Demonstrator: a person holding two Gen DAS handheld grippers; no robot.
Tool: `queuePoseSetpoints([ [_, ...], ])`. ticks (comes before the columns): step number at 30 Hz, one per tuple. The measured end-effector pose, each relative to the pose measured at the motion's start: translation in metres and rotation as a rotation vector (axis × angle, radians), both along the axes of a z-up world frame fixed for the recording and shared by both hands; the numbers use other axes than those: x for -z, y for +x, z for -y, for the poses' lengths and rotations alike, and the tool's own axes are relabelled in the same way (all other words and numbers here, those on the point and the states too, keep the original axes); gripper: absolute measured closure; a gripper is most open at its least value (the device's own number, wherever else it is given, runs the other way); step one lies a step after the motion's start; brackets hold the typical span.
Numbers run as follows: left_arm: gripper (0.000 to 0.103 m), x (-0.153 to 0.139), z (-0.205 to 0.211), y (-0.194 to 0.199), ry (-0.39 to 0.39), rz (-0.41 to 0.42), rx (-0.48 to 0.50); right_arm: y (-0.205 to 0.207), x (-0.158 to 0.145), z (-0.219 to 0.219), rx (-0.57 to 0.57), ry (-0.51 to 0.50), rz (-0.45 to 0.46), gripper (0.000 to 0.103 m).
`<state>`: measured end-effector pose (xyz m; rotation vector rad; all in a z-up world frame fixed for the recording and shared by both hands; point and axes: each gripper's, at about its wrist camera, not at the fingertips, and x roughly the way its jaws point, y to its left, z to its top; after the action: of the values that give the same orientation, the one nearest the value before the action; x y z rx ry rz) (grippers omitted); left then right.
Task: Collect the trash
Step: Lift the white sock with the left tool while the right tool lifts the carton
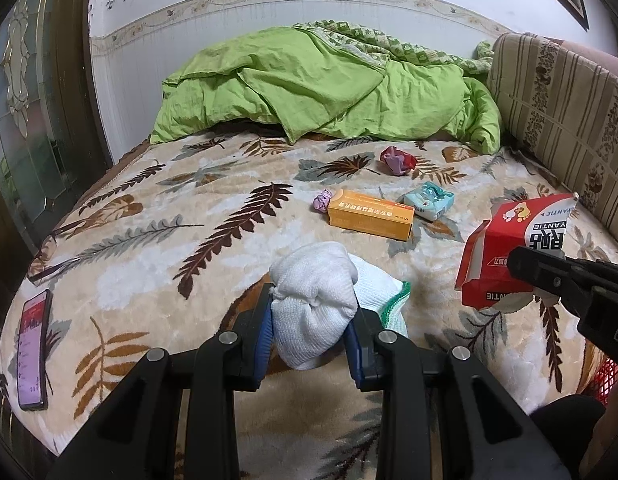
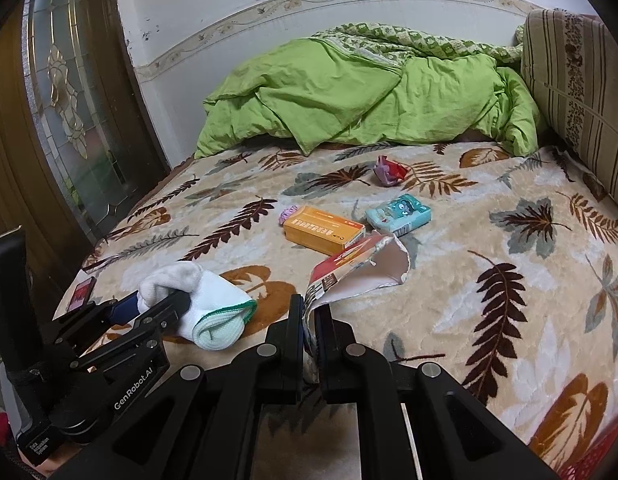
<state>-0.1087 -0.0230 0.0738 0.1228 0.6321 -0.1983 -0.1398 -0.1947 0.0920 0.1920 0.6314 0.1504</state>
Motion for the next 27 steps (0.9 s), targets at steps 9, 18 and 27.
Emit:
queuePoseSetpoints([
  [9, 0.073, 0.0004, -0.0009, 0.0007, -0.002, -0.003, -0.001, -0.0010, 0.0007, -0.0016, -0.003, -0.003, -0.006, 0.097],
  [18, 0.073, 0.0004, -0.0017, 0.0022, -0.004, -0.004, 0.000, -0.0016, 0.0001, -0.0002, -0.006, 0.004, -0.006, 0.097],
  [27, 0.073, 0.0002, -0.0032, 0.0026, -0.013, -0.013, 0.004, -0.0062, -0.0031, -0.0003, -0.010, 0.014, -0.011, 0.097],
])
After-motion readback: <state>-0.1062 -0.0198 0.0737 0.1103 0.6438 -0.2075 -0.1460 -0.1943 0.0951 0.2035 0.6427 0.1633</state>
